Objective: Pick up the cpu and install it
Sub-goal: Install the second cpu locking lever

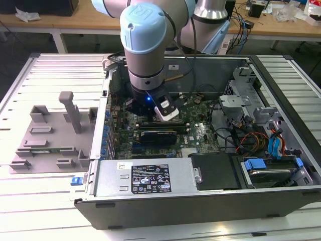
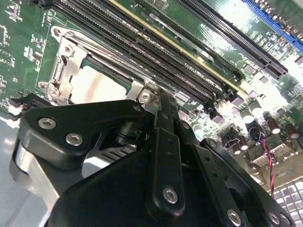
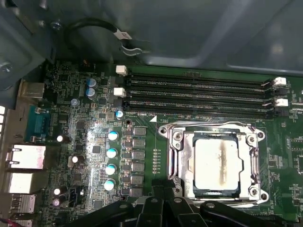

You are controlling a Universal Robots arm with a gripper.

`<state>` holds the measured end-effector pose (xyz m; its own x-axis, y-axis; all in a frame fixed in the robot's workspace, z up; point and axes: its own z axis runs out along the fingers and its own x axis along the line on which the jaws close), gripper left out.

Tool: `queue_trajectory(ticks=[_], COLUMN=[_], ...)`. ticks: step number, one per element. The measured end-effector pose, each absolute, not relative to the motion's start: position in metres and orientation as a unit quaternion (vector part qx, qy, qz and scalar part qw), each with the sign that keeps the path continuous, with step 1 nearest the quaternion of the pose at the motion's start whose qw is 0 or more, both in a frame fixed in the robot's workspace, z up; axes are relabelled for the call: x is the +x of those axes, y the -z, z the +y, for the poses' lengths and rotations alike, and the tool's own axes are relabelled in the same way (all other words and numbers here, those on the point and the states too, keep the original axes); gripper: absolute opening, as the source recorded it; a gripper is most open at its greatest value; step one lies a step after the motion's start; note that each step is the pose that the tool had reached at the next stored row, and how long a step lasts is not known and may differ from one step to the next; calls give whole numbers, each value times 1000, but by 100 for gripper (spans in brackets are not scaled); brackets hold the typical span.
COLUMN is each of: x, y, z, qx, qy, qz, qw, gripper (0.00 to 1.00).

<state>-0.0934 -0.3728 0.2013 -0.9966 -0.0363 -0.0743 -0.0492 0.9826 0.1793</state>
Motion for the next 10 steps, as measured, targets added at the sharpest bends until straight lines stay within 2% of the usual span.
queue_trajectory(ticks=[5,10], x=[-93,-65], y=[-219,-219], z=[-371,-371], qx=[-22,-21], qy=[-91,-90], qz=[995,995], qw=[35,35], gripper=[11,11])
